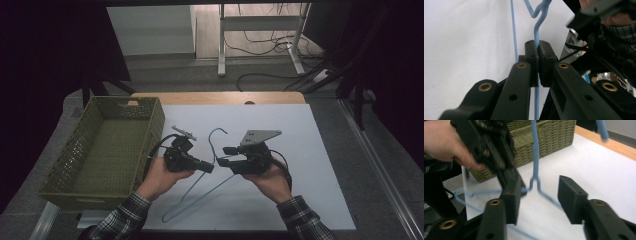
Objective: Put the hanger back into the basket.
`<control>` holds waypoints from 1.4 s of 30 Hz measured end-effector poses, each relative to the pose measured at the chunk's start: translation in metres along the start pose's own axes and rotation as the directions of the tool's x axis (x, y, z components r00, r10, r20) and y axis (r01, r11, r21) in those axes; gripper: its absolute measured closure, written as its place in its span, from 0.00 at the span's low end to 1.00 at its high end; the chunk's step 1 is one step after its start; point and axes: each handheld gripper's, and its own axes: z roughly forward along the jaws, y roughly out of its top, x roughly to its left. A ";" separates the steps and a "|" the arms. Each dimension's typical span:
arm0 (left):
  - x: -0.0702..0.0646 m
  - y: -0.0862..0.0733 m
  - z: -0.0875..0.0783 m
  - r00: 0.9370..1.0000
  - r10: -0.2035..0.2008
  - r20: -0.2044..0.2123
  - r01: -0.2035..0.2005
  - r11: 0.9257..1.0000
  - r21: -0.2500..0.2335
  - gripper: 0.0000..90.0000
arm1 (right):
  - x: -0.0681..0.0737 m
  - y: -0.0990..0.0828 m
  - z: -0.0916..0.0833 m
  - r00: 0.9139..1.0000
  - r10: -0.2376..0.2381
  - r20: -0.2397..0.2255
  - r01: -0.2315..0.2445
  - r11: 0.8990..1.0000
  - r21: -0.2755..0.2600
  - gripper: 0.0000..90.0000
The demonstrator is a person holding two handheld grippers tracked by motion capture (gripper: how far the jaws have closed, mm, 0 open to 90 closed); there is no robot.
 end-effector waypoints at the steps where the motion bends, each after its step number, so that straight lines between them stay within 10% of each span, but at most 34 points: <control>1: 0.000 0.001 -0.003 1.000 -0.002 -0.003 0.002 1.000 -0.003 0.97 | 0.001 -0.001 -0.002 1.000 0.005 0.002 -0.005 1.000 0.001 0.52; 12: 0.003 0.014 -0.038 0.999 -0.024 -0.045 0.022 0.999 -0.041 0.97 | 0.001 -0.018 -0.030 0.997 0.047 0.065 -0.048 0.999 0.015 0.16; 28: -0.002 0.025 -0.119 0.988 -0.046 -0.145 0.028 0.992 -0.123 0.97 | -0.006 -0.048 -0.059 0.985 0.138 0.101 -0.139 0.990 0.005 0.07; 42: 0.009 -0.002 -0.211 0.952 -0.095 -0.291 0.039 0.981 -0.192 0.97 | -0.006 -0.063 -0.077 0.976 0.189 0.106 -0.189 0.982 -0.013 0.06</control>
